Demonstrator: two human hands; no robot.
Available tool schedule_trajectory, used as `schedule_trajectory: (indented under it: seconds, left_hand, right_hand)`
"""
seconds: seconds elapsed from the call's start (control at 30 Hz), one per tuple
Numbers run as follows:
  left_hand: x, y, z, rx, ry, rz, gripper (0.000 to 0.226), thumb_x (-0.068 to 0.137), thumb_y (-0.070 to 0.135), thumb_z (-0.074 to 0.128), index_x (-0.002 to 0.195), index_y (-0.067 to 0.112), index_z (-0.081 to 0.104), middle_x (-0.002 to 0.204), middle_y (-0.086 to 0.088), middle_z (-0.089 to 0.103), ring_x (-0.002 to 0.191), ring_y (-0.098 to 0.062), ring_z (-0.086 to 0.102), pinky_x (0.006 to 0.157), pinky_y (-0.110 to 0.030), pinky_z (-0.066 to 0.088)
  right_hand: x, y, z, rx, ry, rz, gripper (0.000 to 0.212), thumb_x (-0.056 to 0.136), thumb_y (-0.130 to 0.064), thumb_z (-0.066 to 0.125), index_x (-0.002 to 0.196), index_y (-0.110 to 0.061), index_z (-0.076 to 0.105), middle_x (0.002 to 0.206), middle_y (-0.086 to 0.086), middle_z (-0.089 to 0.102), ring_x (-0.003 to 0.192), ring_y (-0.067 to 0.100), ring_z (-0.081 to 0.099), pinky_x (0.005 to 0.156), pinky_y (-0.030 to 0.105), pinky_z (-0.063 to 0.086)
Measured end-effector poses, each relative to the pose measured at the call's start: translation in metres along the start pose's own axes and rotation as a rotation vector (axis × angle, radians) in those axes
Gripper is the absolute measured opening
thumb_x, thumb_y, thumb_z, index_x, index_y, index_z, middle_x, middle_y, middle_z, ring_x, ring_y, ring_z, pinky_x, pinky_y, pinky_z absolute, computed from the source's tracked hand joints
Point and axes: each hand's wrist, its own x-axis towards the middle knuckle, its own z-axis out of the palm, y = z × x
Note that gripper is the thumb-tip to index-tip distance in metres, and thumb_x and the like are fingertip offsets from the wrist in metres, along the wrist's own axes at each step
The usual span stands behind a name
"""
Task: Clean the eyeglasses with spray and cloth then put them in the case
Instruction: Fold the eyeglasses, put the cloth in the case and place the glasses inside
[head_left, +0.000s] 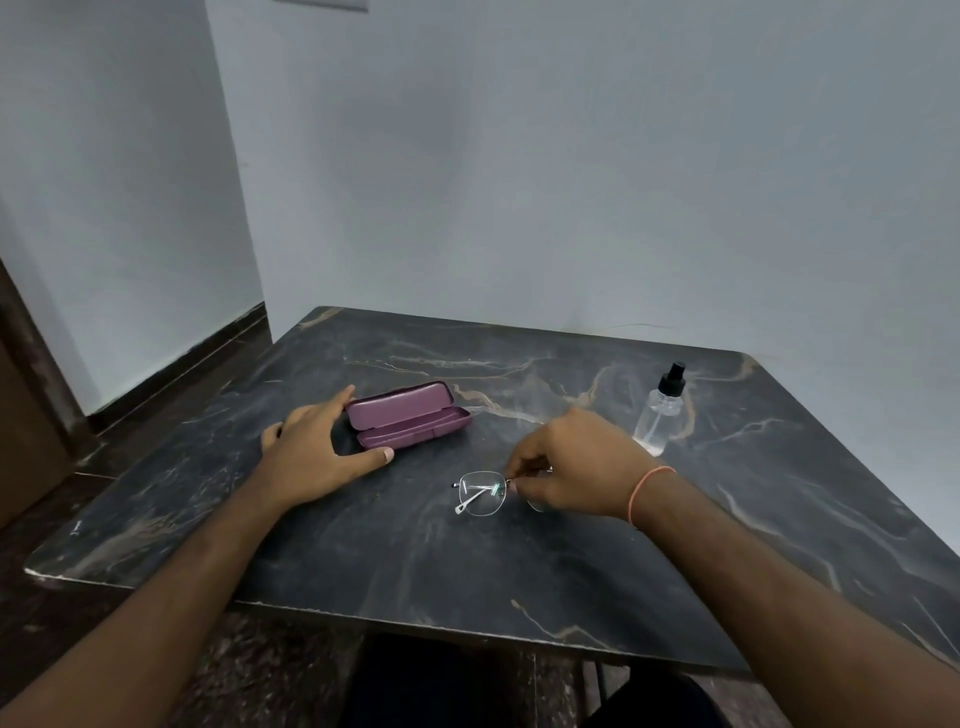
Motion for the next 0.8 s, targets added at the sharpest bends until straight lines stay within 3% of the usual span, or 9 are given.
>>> schedule_trajectory:
  seconds: [0.27,0.4,0.53,0.63,0.73,0.8]
  left_hand:
    - [-0.003,0.005,-0.002,0.020,0.005,-0.004,0.116,0.078,0.086,0.071,0.171,0.039,0.020,0.173,-0.004,0.040,0.161,-0.029,0.033,0.128,-0.058,0.023]
    - [-0.002,0.004,-0.002,0.024,-0.009,0.000,0.122,0.072,0.093,0.066,0.171,0.038,0.020,0.173,-0.004,0.041,0.160,-0.030,0.034,0.127,-0.060,0.023]
    - [0.000,0.003,-0.002,0.026,-0.020,-0.004,0.122,0.072,0.094,0.064,0.171,0.039,0.019,0.173,-0.005,0.040,0.160,-0.031,0.034,0.127,-0.061,0.024]
    - [0.000,0.003,-0.002,0.009,-0.013,-0.003,0.124,0.070,0.095,0.062,0.171,0.039,0.019,0.173,-0.004,0.040,0.160,-0.030,0.034,0.127,-0.061,0.024]
    - [-0.002,0.003,-0.002,-0.004,-0.003,0.005,0.120,0.073,0.093,0.065,0.171,0.039,0.021,0.173,-0.003,0.040,0.161,-0.030,0.033,0.127,-0.060,0.023]
    - [-0.003,0.003,-0.002,-0.015,0.001,0.008,0.121,0.072,0.095,0.063,0.171,0.039,0.022,0.174,-0.002,0.039,0.161,-0.029,0.032,0.128,-0.060,0.023]
  right_hand:
    - [-0.004,-0.002,0.008,0.007,0.010,-0.011,0.017,0.092,-0.039,0.074,0.105,-0.033,0.083,0.094,-0.013,0.083,0.086,0.005,0.074,0.079,0.022,0.054]
    - [-0.009,0.007,0.003,0.135,0.006,0.071,0.027,0.092,-0.052,0.075,0.113,-0.036,0.080,0.093,-0.020,0.078,0.084,0.000,0.071,0.078,0.018,0.051]
    - [-0.012,0.037,0.001,0.228,0.196,0.262,0.019,0.095,-0.039,0.075,0.113,-0.034,0.081,0.093,-0.023,0.075,0.076,-0.009,0.064,0.078,0.013,0.048]
    - [-0.012,0.060,0.008,0.176,0.219,0.431,0.022,0.095,-0.029,0.073,0.117,-0.027,0.079,0.116,-0.009,0.079,0.087,0.006,0.064,0.090,0.025,0.053]
    - [-0.012,0.068,0.016,0.142,0.135,0.516,0.027,0.095,-0.033,0.074,0.119,-0.021,0.078,0.124,0.000,0.077,0.109,0.021,0.070,0.090,0.025,0.046]
    - [-0.008,0.070,0.021,0.167,0.100,0.568,0.026,0.093,-0.042,0.075,0.107,-0.020,0.081,0.109,0.002,0.080,0.089,0.022,0.074,0.085,0.030,0.056]
